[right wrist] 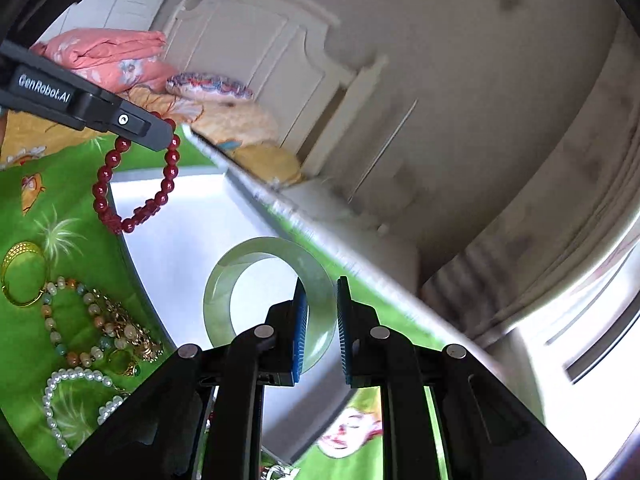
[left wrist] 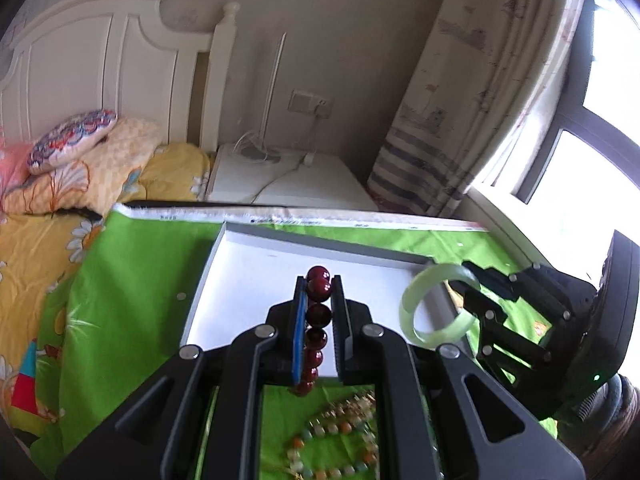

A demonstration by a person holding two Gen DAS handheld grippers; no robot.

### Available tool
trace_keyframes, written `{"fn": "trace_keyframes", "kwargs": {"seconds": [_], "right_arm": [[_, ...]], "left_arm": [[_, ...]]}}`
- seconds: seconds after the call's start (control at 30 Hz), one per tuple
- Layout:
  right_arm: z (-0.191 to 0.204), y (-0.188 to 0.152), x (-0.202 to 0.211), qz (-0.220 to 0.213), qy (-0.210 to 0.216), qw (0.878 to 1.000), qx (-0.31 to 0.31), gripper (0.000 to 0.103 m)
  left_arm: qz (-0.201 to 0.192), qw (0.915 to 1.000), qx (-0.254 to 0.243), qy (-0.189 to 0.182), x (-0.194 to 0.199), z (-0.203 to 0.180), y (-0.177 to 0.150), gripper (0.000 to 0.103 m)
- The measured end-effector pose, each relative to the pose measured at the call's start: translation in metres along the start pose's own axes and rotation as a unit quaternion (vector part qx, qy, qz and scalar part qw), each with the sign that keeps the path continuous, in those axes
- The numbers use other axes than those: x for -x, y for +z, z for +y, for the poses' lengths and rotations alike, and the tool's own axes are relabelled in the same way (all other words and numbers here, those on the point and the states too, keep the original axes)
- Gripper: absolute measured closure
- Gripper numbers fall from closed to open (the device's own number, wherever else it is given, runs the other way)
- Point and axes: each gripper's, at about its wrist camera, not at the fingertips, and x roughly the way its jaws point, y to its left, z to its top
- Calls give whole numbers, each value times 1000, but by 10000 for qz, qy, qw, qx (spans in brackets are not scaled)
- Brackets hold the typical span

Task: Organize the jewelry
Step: 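Carry the red bracelet and jade bangle over the white tray with both tools, then open both tools to drop the bracelet and bangle into the tray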

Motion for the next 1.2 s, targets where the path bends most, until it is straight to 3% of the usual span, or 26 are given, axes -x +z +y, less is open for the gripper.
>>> {"fn": "trace_keyframes", "kwargs": {"seconds": [0.13,0.33,0.37,0.43,0.47,0.5,0.57,0.67,0.7,0.73,0.77,0.8,0.9,1.0,1.2], "right_arm": [[-2,-13,-35,562,481,9967,-325,89],[-23,-23,-69,956,923,9836,-1220,87],[-26,-24,-71,983,977,9819,-1289,83],[-33,-26,-69,1022,993,9795,-1425,72],[-37,-27,-61,953,947,9795,-1504,67],[-40,-27,-54,869,944,9794,-1557,58],[-51,-32,-35,584,969,9789,-1704,46],[-58,-42,0,252,1011,9772,-1850,41],[-60,-44,8,180,994,9768,-1886,33],[-62,-49,21,75,898,9766,-1953,19],[-63,-54,33,-7,770,9764,-2019,13],[-63,-62,46,-112,656,9751,-2115,12],[-64,-85,63,-33,1078,9652,-2381,12],[-60,-104,83,17,943,9647,-2458,12],[-51,-150,121,369,1228,9337,-3342,12]], "left_arm": [[237,9995,180,142,-35,12,1,92],[489,9972,239,520,-75,23,9,91],[497,9968,222,578,-78,23,9,85],[486,9957,256,741,-80,25,9,53],[387,9951,329,851,-75,26,8,29],[267,9945,399,930,-68,27,7,21],[62,9940,506,963,-48,28,1,19],[-169,9921,518,1131,-20,24,-15,7],[-221,9904,525,1263,-12,24,-22,5],[-233,9891,539,1349,-6,23,-27,3],[-236,9868,580,1493,1,23,-36,2],[-240,9844,647,1616,9,23,-45,2],[-237,9810,908,1698,30,26,-72,2],[-126,9795,1159,1645,49,28,-99,2],[83,9815,1238,1455,71,25,-140,2]]}}
